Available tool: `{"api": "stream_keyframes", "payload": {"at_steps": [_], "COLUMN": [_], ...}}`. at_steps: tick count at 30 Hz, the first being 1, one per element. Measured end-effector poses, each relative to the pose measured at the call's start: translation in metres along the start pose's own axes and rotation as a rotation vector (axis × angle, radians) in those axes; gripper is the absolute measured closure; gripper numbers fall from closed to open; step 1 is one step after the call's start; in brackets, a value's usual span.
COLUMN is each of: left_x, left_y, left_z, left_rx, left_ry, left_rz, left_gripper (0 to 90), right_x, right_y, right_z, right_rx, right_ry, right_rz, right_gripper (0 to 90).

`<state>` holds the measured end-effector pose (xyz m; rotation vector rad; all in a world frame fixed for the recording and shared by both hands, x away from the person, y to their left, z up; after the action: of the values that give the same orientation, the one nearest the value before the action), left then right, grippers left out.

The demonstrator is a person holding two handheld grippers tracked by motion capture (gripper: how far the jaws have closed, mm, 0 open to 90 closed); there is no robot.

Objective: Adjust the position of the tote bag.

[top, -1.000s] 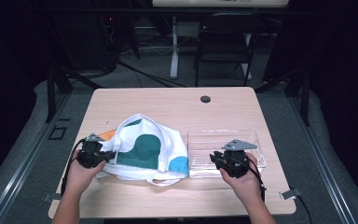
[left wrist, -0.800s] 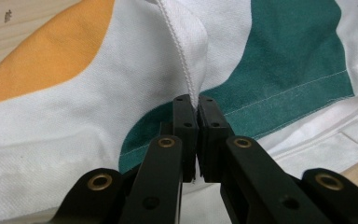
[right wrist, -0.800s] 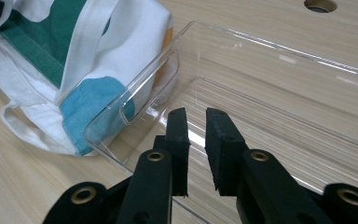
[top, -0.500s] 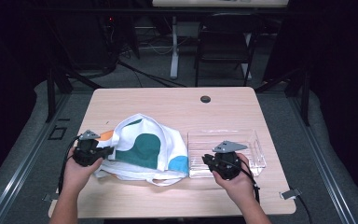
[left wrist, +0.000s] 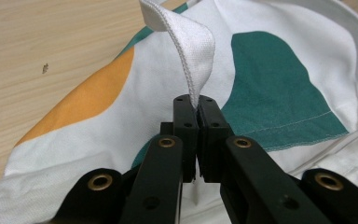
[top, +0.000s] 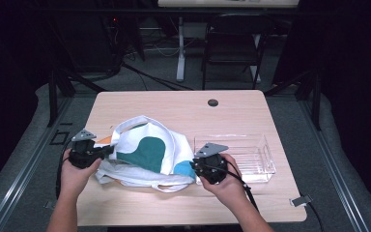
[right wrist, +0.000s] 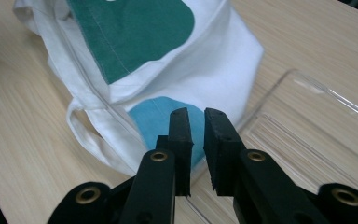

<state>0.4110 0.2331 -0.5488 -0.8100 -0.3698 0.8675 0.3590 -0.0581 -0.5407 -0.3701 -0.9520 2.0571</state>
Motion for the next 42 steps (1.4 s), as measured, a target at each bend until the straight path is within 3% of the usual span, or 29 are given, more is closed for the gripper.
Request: {"api": "stream_keyframes", "payload": {"at_steps": [13, 25, 33, 42], "left_x": [0.005, 0.01, 0.012, 0.013], "left_y": [-0.009, -0.014, -0.015, -0.016], "left_z": [0.007, 0.011, 0.012, 0.013], "left_rx": [-0.036, -0.064, -0.082, -0.093], "left_ry": [-0.008, -0.008, -0.003, -0.001], "left_rz": [-0.003, 0.01, 0.027, 0.034], "left_gripper": [88.0, 88.0, 88.0, 88.0], "right_x": [0.045, 0.073, 0.084, 0.084], "right_y": [-0.022, -0.043, -0.045, -0.042], "right_z": [-0.034, -0.054, -0.069, -0.084], "right_rx": [0.044, 0.065, 0.079, 0.091], "right_ry": [-0.05, -0.07, -0.07, -0.033], "right_rz": [0.118, 0.209, 0.237, 0.278], "right_gripper": [81.0, 77.1, 73.8, 69.2]}}
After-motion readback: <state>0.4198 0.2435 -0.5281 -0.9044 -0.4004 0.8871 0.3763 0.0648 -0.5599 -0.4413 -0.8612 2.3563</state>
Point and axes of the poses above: each handheld gripper's, and its own axes: z roughly backward along the jaws, y roughly out of its underside, x roughly to its left, the point moved 10 cm from there along -z, roughly forward along the jaws, and after that the axes turned 9 degrees about -z, right-handed, at the moved point
